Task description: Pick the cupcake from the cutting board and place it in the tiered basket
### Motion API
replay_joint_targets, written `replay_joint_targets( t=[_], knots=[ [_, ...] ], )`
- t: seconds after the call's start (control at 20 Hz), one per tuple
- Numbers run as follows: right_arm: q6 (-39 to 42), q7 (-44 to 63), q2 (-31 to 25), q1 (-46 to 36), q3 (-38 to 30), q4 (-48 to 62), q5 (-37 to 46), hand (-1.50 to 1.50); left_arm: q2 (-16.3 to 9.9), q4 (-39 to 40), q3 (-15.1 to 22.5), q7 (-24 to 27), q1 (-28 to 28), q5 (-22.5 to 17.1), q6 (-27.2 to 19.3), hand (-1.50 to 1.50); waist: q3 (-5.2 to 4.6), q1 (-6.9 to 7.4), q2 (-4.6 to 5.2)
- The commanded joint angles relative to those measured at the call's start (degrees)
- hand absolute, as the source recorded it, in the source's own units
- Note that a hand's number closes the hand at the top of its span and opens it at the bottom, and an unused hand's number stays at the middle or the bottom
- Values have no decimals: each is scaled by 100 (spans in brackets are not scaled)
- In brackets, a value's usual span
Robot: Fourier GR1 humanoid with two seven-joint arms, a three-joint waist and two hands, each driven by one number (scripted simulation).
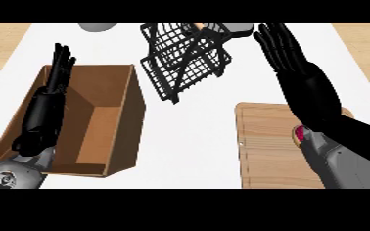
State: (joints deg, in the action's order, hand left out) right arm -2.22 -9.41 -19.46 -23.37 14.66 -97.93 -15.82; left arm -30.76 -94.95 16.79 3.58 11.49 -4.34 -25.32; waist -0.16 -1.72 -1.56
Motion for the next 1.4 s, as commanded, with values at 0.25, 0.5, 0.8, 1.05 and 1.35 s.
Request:
replay_joint_targets(
  t=[0.25, 0.5, 0.8, 1.05, 1.35],
  knots=[
    [-549, -60, -245, 1444, -214, -713, 539, 150, 26, 388, -523, -864, -852, -1484, 944, 0, 11, 48, 127],
    [-2817, 688, 218, 2359, -1270, 457, 1275, -150, 316, 457, -381, -836, -1049, -1641, 977, 0, 2, -165, 166],
    [-3116, 1197, -576, 3100, -830, -601, 2745, -150, 292, 550, -463, -854, -1051, -1812, 1394, 0, -6, 28, 131],
    [-2446, 2579, -2084, 3498, -1022, -820, 3838, -150, 125, 470, -651, -1071, -973, -1844, 1351, 0, -40, 18, 134],
    [-495, 4226, -3069, 3893, -215, -1629, 3894, -150, 110, 461, -646, -1107, -795, -1830, 1468, 0, -51, 95, 173]
  ],
)
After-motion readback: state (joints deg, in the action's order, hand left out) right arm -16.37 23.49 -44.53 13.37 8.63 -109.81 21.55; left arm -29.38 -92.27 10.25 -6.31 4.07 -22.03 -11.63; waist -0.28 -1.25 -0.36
